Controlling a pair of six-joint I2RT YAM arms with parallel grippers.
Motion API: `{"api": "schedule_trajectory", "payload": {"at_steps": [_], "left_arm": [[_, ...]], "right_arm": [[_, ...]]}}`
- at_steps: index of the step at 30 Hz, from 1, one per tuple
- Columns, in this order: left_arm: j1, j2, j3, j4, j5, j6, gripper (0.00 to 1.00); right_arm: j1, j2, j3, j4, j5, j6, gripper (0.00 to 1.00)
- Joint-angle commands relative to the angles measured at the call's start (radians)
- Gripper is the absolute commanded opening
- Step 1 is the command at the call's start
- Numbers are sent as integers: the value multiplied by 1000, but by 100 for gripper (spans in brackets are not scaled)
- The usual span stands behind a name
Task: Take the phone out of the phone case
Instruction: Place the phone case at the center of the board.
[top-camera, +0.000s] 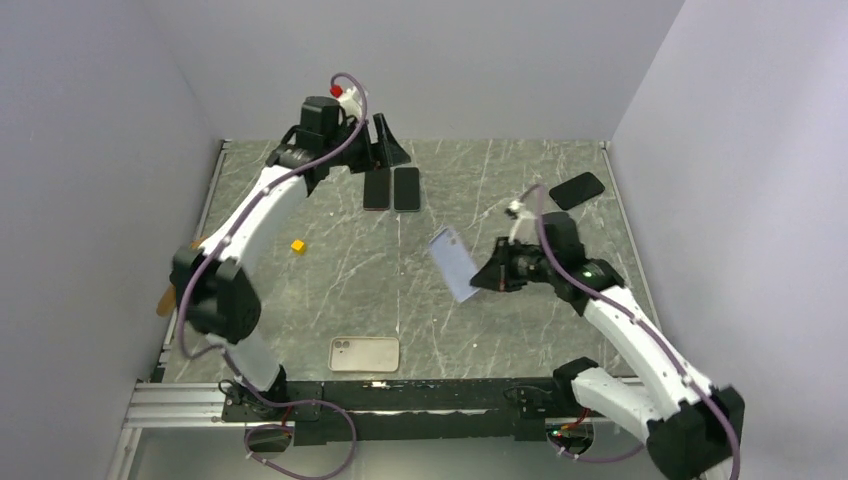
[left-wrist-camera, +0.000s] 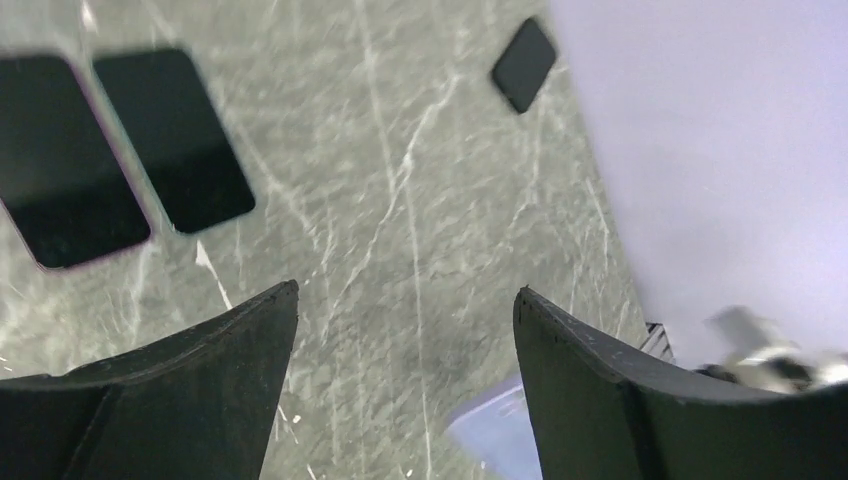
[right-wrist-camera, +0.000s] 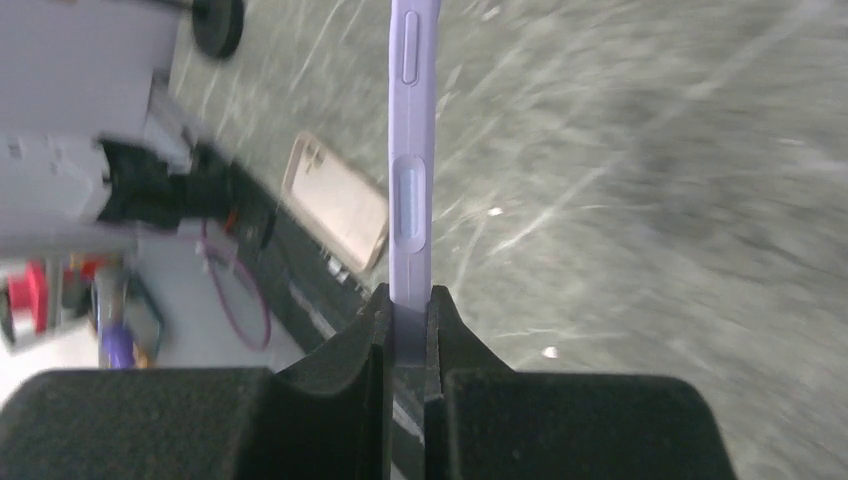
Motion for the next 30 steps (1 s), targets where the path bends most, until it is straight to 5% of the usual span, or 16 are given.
{"api": "schedule_trajectory", "payload": {"at_steps": [1,9,16,30], "left_arm": [[-31,-266,-23,-14,-131,200,83],[-24,-672,-341,121,-494,340,93],[-24,-733,-340,48,-723,344,95],[-21,-725,-364,67,-761,355,96]], "right_arm": [[207,164,84,77,-52,-51,0],[505,565,302,27,-345,-293,0],[564,875,523,-200,-459,-530,0],[586,1052,561,-107,-480,-585,0]]}}
